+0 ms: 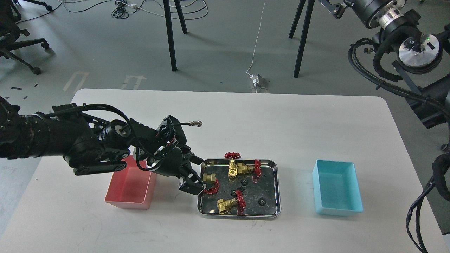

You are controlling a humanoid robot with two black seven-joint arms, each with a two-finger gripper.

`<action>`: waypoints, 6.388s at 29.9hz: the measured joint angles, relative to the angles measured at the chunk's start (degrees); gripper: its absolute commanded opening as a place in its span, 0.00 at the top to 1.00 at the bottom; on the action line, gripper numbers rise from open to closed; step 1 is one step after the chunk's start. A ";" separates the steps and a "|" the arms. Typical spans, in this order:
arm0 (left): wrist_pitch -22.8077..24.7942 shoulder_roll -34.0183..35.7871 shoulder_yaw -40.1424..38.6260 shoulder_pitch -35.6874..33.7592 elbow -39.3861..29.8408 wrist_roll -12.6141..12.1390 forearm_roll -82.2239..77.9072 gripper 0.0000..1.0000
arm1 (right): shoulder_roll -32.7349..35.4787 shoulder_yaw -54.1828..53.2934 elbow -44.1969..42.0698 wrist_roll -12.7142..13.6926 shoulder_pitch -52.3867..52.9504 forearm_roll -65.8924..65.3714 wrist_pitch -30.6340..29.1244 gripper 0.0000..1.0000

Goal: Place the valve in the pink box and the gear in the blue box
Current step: 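Lower the left gripper over the brass valve in the tray, then close the left gripper on the red-handled brass valve, then lift the valve out of the tray with the left gripper, then carry the valve over the pink box and open the left gripper, then withdraw the left arm up and away from the pink box, then reach the right gripper down into the tray toward a brass gear, then close the right gripper on the small brass gear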

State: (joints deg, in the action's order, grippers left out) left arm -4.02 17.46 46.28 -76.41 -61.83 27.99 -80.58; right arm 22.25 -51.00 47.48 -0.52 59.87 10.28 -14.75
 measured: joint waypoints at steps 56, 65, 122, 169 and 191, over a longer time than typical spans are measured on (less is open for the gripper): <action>-5.40 13.99 -5.13 -6.62 -7.10 0.04 -0.70 0.93 | 0.59 2.51 -0.35 -0.04 8.75 0.15 7.31 0.00; -5.46 33.84 -5.35 -7.91 -18.43 0.01 -7.23 0.93 | 0.44 8.73 -1.97 -0.08 15.31 0.12 9.89 0.00; 9.20 38.80 -44.75 9.51 -10.79 0.00 19.90 0.39 | 6.12 10.04 -3.46 2.62 7.65 -6.17 -0.96 0.00; 23.66 15.07 -74.17 17.09 -9.45 0.01 68.01 0.36 | -12.45 81.23 28.35 3.30 19.33 -85.96 -13.25 0.53; 23.71 13.88 -74.50 18.40 -9.54 0.01 67.93 0.35 | -17.63 83.82 21.00 3.27 14.94 -85.87 -13.26 0.54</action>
State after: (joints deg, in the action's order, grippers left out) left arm 19.69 31.33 -28.22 -58.01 -71.37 28.00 -12.65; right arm 4.63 32.82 68.48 2.74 74.80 -75.59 -28.01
